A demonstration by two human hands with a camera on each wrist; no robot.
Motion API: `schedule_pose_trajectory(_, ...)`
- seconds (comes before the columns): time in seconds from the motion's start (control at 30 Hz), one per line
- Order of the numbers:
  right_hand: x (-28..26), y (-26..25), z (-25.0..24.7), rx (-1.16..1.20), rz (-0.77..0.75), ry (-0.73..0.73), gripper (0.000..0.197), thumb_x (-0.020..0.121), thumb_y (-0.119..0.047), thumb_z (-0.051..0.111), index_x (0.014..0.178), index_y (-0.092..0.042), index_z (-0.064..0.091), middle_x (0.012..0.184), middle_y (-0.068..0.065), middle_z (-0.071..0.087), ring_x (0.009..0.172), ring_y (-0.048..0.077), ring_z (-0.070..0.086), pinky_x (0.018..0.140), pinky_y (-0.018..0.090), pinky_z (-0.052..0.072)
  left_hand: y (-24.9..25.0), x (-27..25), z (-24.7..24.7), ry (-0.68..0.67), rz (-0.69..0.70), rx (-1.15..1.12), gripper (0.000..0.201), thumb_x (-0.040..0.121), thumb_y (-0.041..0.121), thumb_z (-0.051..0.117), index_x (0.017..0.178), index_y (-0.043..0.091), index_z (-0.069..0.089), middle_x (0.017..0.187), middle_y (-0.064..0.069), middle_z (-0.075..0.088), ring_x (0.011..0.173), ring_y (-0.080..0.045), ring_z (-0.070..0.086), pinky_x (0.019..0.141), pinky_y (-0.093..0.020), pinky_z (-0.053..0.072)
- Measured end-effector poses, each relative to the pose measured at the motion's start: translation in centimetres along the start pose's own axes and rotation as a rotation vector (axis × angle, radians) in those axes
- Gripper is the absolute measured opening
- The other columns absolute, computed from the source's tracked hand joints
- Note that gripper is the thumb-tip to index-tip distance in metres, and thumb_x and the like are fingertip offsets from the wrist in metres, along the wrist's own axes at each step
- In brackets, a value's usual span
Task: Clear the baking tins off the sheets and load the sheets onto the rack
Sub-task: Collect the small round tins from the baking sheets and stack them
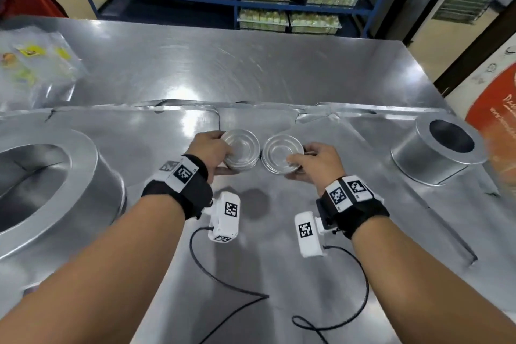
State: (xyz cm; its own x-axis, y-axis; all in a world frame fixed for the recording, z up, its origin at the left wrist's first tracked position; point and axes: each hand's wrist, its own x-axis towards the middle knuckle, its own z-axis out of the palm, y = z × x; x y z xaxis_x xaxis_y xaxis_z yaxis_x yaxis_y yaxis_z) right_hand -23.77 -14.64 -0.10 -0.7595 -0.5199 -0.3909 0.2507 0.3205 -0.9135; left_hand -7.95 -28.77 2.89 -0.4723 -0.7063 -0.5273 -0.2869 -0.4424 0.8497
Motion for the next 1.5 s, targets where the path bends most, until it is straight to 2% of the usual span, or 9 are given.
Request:
schedule_pose_trajectory(0.1,4.1,-2.1,0.5,0.007,-0.029,0.008,0.021,0.071,0.011,0.074,0.084,-0.001,0.064,0.077,0.019,0.063,0.064,0.033,0.067,0.064,0.046,0.060,2.1,3.9,1.3,0.005,0.047,0.001,0.030,0.087,-0.014,0.054,0.096,0.011,0.067,0.092,-0.011,0.064,0.076,-0.027,0.063,0.058,-0.043,0.062)
schedule_pose_trajectory(0.43,16.4,-7.0,2.4,-0.131,-0.110,0.026,0.019,0.077,0.010,0.070,0.070,-0.004,0.059,0.073,0.017,0.064,0.062,0.033,0.069,0.067,0.047,0.060,7.0,15.3,4.2,0.103,0.157,-0.025,0.041,0.078,-0.015,0.059,0.114,0.002,0.066,0.105,-0.017,0.064,0.087,-0.038,0.068,0.066,-0.050,0.062)
schedule_pose_trajectory(0.7,23.2,-7.4,3.1,-0.151,-0.086,0.096,0.012,0.067,-0.004,0.074,0.071,0.000,0.063,0.066,0.016,0.069,0.062,0.033,0.073,0.065,0.047,0.061,8.2,22.2,5.0,0.162,0.169,0.100,0.024,0.068,-0.011,0.061,0.087,0.002,0.067,0.092,-0.025,0.068,0.075,-0.040,0.070,0.066,-0.048,0.062)
schedule_pose_trajectory(0.8,28.8,-5.5,2.3,-0.280,-0.074,0.075,0.058,0.041,-0.038,0.074,0.089,-0.008,0.070,0.085,0.011,0.073,0.078,0.028,0.074,0.069,0.042,0.062,8.0,23.9,5.3,0.199,0.164,0.196,0.034,0.054,-0.001,0.068,0.088,0.002,0.069,0.091,-0.021,0.071,0.083,-0.040,0.072,0.070,-0.048,0.062)
schedule_pose_trajectory(0.9,33.3,-3.7,2.0,-0.310,-0.086,0.060,0.073,0.036,-0.055,0.070,0.093,-0.009,0.070,0.087,0.009,0.074,0.080,0.027,0.074,0.070,0.042,0.062,7.9,23.8,6.0,0.174,0.143,0.197,0.028,0.072,-0.007,0.071,0.100,-0.004,0.065,0.081,-0.013,0.063,0.065,-0.031,0.068,0.046,-0.031,0.057)
schedule_pose_trajectory(1.13,26.2,-6.3,3.7,-0.189,-0.078,0.060,0.041,0.076,-0.021,0.080,0.095,0.011,0.063,0.069,0.015,0.071,0.061,0.030,0.073,0.067,0.045,0.062,7.6,25.1,6.0,0.138,0.137,0.129,0.026,0.077,0.006,0.082,0.096,-0.006,0.067,0.092,-0.017,0.070,0.078,-0.035,0.074,0.063,-0.041,0.062)
schedule_pose_trajectory(1.27,26.4,-6.2,3.7,-0.272,-0.079,0.052,0.033,0.070,-0.009,0.081,0.092,0.012,0.068,0.079,0.023,0.071,0.074,0.035,0.073,0.075,0.047,0.061,7.7,25.0,6.0,0.100,0.175,0.233,0.019,0.077,0.004,0.080,0.091,-0.003,0.070,0.089,-0.019,0.070,0.085,-0.035,0.073,0.076,-0.043,0.062)
schedule_pose_trajectory(1.4,27.9,-5.2,2.7,-0.404,-0.096,0.019,0.061,0.043,-0.034,0.082,0.091,0.002,0.071,0.086,0.020,0.073,0.079,0.034,0.073,0.081,0.047,0.059,7.4,24.9,5.8,0.088,0.205,0.372,0.039,0.056,0.016,0.080,0.085,-0.006,0.068,0.084,-0.028,0.067,0.079,-0.037,0.069,0.086,-0.053,0.057)
schedule_pose_trajectory(1.5,23.5,-7.4,2.4,-0.529,-0.144,0.025,0.045,0.065,-0.031,0.082,0.095,0.001,0.072,0.081,0.012,0.071,0.067,0.021,0.062,0.068,0.033,0.052,8.5,22.3,5.9,0.122,0.221,0.543,0.034,0.071,0.022,0.079,0.093,-0.002,0.067,0.081,-0.016,0.061,0.077,-0.031,0.059,0.081,-0.041,0.054)
